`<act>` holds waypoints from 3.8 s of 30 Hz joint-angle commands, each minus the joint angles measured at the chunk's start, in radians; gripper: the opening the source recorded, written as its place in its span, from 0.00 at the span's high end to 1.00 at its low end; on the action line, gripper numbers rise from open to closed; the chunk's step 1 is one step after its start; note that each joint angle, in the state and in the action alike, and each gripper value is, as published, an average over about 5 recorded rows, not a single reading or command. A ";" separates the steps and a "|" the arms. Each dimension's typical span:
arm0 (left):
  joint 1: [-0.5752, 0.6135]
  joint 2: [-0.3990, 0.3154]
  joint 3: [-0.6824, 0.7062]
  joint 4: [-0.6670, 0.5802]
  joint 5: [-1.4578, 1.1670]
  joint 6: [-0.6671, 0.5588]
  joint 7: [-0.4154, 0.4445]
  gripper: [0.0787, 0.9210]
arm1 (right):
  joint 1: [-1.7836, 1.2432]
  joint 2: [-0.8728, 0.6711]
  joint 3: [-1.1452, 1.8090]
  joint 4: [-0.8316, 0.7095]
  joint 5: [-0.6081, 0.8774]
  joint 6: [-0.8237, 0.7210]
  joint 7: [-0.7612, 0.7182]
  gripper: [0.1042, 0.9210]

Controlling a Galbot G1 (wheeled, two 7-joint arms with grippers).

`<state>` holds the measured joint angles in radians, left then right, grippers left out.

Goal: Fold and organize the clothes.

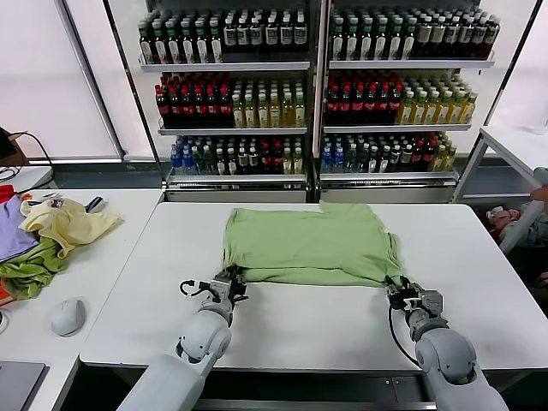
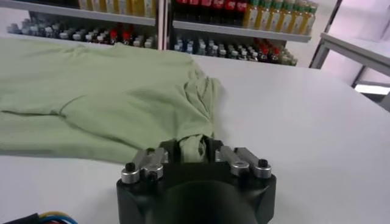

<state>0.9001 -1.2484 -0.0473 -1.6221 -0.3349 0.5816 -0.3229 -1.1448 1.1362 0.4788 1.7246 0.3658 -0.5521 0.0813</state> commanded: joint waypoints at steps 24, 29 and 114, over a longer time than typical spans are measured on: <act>0.432 0.103 -0.053 -0.477 0.031 0.004 -0.005 0.98 | -0.436 -0.043 0.178 0.410 -0.060 0.000 -0.016 0.94; 0.531 0.117 -0.052 -0.522 0.063 0.004 -0.002 0.98 | -0.487 -0.038 0.191 0.437 -0.110 0.012 -0.021 0.94; -0.301 -0.006 0.072 0.347 -0.255 0.005 -0.043 0.12 | 0.800 0.199 -0.280 -0.854 -0.035 0.042 -0.054 0.12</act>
<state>0.6078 -1.2442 0.0174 -1.3395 -0.5758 0.5833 -0.3613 -0.3962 1.2937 0.2045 1.0009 0.3572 -0.5284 0.0769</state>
